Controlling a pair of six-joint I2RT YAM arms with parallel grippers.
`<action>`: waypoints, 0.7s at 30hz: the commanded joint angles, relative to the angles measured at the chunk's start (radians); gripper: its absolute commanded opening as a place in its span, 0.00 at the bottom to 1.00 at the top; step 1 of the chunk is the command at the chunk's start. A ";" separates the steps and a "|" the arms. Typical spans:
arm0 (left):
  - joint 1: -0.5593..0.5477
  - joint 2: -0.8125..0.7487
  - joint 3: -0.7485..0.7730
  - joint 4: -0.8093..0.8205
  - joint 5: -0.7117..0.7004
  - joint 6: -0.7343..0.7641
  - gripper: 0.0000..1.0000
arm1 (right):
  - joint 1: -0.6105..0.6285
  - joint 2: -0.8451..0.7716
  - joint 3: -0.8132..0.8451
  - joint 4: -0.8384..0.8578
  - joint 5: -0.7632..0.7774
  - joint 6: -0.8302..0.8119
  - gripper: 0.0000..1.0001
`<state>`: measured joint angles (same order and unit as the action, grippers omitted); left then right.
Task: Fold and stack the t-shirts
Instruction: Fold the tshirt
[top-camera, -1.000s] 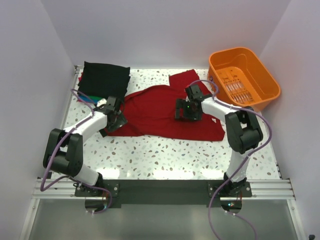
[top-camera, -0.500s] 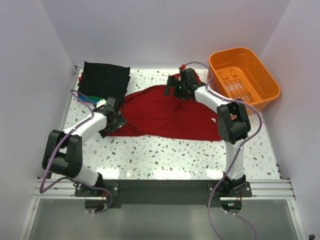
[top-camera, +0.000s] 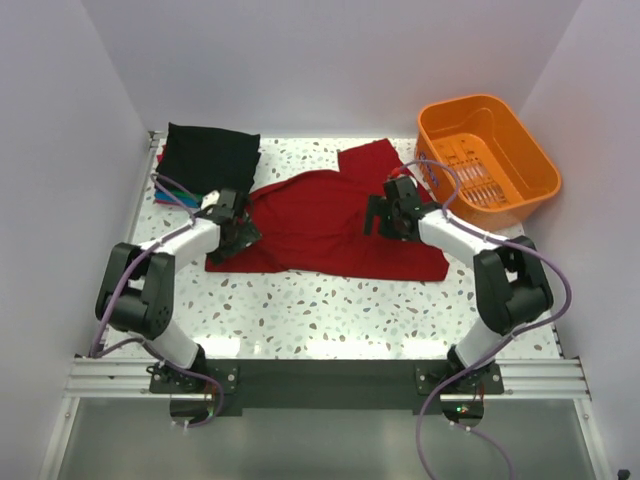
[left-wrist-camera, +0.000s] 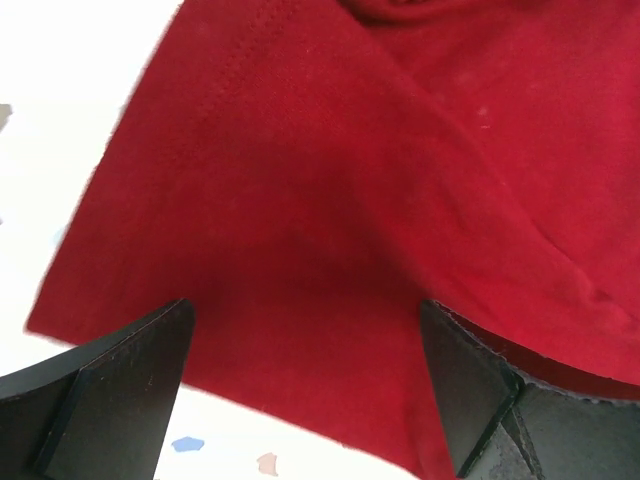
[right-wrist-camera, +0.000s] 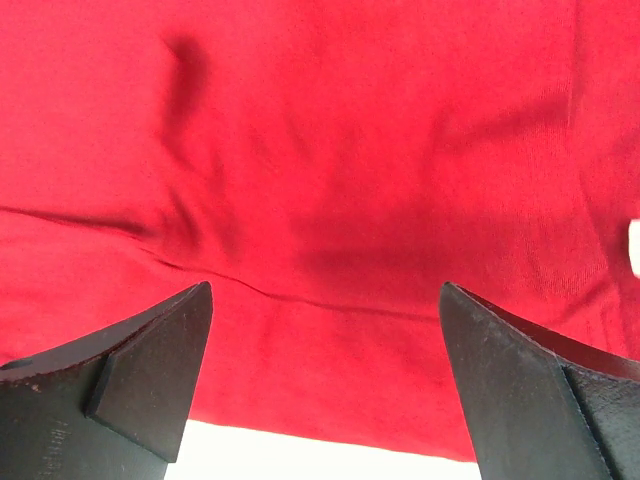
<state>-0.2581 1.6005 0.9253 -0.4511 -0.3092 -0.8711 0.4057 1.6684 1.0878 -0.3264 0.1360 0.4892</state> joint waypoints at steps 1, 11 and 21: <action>-0.003 0.061 0.018 0.054 0.002 0.012 1.00 | 0.002 0.020 -0.049 -0.006 0.018 0.002 0.99; -0.006 -0.143 -0.262 -0.105 0.050 -0.055 1.00 | 0.001 -0.152 -0.378 -0.058 -0.052 0.086 0.99; -0.036 -0.479 -0.488 -0.233 0.211 -0.130 1.00 | 0.002 -0.536 -0.604 -0.252 -0.171 0.172 0.99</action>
<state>-0.2729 1.1427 0.5190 -0.4915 -0.2188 -0.9512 0.4107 1.1843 0.5453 -0.3939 0.0261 0.6025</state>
